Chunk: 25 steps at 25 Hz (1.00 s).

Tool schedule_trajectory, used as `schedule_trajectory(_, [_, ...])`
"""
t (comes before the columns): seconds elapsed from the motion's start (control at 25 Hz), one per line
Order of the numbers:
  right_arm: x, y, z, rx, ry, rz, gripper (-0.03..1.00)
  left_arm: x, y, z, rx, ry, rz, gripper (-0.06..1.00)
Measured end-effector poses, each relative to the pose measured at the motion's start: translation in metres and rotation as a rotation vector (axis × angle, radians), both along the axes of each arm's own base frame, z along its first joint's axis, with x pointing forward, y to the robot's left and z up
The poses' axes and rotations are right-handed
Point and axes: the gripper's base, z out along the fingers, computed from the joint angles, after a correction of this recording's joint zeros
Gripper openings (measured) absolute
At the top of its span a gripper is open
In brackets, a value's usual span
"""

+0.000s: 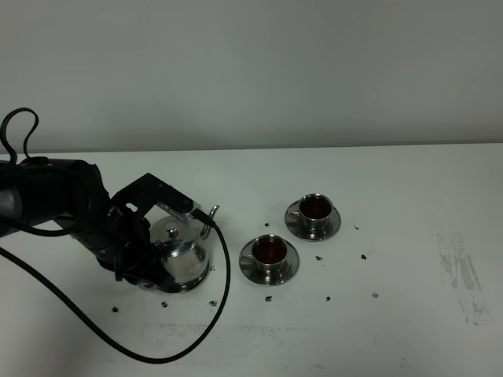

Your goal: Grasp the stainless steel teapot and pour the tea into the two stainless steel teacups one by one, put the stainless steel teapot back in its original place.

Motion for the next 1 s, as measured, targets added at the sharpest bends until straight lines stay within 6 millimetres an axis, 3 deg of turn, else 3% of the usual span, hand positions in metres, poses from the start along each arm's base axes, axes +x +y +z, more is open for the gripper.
schedule_trajectory(0.2, [0.0, 0.0, 0.0, 0.0, 0.0, 0.0, 0.36, -0.002, 0.0, 0.002, -0.001, 0.009, 0.0, 0.41])
schedule_trajectory(0.32, [0.0, 0.0, 0.0, 0.0, 0.0, 0.0, 0.36, -0.003, 0.001, 0.015, -0.01, -0.017, -0.001, 0.41])
schedule_trajectory(0.76, [0.0, 0.0, 0.0, 0.0, 0.0, 0.0, 0.36, -0.035, 0.01, 0.122, -0.092, -0.286, -0.003, 0.41])
schedule_trajectory(1.0, [0.0, 0.0, 0.0, 0.0, 0.0, 0.0, 0.36, -0.051, 0.014, 0.15, -0.114, -0.35, -0.005, 0.41])
